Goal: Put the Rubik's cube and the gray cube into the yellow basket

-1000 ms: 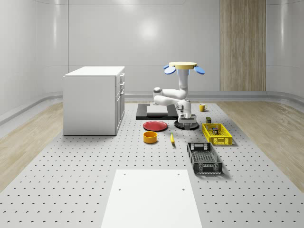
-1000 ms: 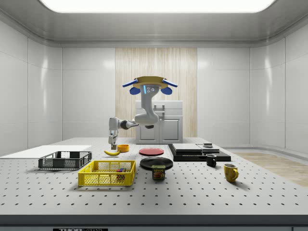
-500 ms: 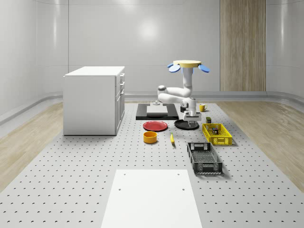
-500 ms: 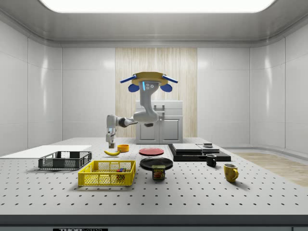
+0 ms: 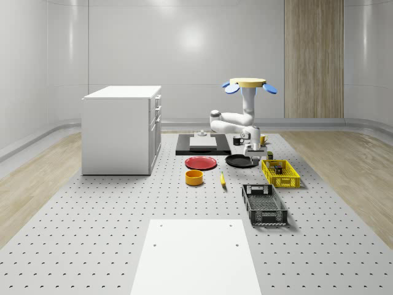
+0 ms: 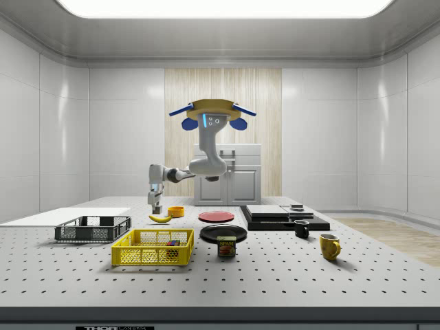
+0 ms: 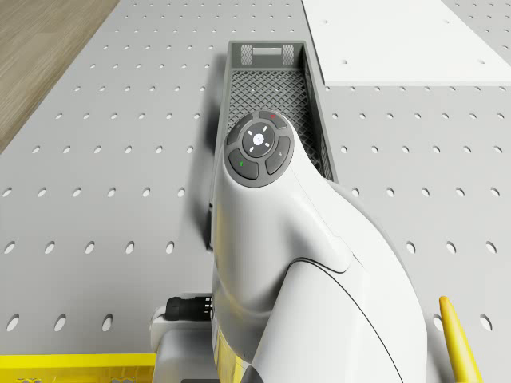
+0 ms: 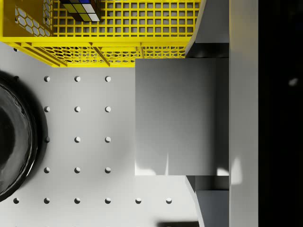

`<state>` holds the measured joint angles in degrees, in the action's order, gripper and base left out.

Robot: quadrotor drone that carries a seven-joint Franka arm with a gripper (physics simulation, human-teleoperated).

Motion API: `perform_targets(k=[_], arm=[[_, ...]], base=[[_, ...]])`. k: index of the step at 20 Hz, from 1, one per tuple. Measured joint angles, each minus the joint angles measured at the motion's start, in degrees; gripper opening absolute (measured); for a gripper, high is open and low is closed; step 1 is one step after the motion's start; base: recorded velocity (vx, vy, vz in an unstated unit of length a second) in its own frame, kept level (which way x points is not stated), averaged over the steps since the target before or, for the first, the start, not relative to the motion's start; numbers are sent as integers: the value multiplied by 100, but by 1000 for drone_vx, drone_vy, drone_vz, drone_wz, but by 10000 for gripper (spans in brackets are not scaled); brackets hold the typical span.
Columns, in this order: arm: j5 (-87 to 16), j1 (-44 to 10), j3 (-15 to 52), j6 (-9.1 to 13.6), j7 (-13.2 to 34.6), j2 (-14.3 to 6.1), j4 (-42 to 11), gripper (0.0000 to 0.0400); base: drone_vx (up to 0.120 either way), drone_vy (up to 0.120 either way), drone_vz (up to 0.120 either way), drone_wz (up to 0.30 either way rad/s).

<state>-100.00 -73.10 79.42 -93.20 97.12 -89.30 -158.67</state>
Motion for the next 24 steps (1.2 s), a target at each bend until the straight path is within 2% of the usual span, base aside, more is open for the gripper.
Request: perform_targets(k=[24], arm=[[42,-20,5,-93,14,-101,3,250]], base=[[0,120,0,0]])
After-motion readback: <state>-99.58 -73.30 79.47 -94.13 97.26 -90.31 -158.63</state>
